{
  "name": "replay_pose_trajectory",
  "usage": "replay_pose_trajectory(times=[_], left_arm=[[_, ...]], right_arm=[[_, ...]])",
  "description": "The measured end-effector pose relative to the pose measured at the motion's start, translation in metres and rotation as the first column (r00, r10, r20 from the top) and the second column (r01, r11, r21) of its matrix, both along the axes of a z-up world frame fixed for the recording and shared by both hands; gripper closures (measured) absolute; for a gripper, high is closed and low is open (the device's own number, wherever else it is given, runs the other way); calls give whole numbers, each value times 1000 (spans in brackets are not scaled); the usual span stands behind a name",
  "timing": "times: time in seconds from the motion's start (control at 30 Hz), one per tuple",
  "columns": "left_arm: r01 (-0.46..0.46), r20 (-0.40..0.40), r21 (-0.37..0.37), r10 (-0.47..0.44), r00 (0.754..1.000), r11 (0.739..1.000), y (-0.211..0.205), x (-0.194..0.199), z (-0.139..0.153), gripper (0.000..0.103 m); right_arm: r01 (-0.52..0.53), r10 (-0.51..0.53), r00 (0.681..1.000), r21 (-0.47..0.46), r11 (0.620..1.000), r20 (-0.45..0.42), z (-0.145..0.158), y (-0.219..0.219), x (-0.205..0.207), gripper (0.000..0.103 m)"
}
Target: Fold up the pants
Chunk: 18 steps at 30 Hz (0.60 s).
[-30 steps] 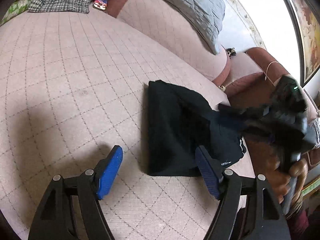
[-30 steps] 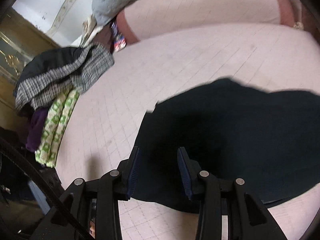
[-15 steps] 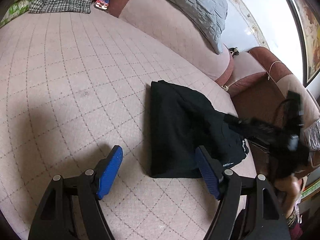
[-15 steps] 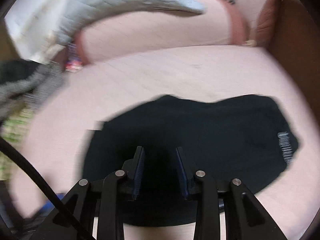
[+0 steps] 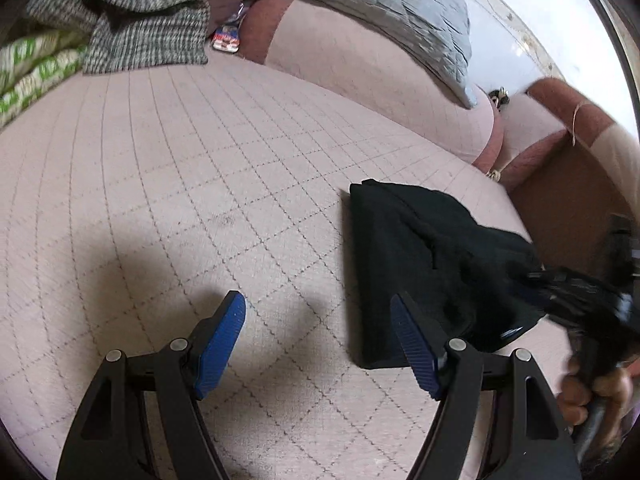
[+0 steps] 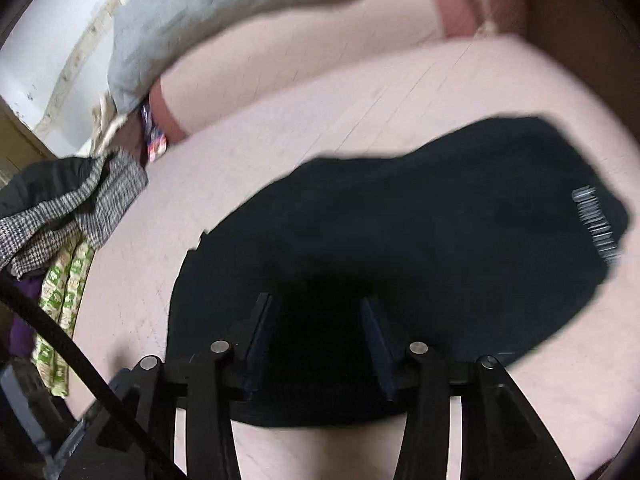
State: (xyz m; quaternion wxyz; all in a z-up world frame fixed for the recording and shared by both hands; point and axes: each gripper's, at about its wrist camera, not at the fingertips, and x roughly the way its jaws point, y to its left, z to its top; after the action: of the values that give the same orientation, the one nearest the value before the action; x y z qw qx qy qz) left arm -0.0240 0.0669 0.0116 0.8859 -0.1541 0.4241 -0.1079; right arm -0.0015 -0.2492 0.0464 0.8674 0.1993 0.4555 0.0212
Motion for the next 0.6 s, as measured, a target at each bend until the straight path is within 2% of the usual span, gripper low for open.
replay_pose_trajectory(times=[0.13, 0.27, 0.43, 0.6], left_arm=[[22, 53, 115, -29, 998, 993, -18, -8, 4, 29], [43, 83, 212, -62, 995, 976, -34, -21, 5, 29], [18, 98, 307, -50, 994, 952, -50, -40, 26, 29], [44, 142, 421, -113, 983, 906, -84, -56, 54, 24]], right_arm=[[72, -63, 995, -119, 990, 76, 11, -32, -45, 51], [96, -78, 991, -175, 980, 110, 5, -51, -60, 51], [150, -125, 977, -142, 978, 172, -2, -49, -69, 50], [185, -167, 967, -82, 979, 191, -10, -72, -81, 48]])
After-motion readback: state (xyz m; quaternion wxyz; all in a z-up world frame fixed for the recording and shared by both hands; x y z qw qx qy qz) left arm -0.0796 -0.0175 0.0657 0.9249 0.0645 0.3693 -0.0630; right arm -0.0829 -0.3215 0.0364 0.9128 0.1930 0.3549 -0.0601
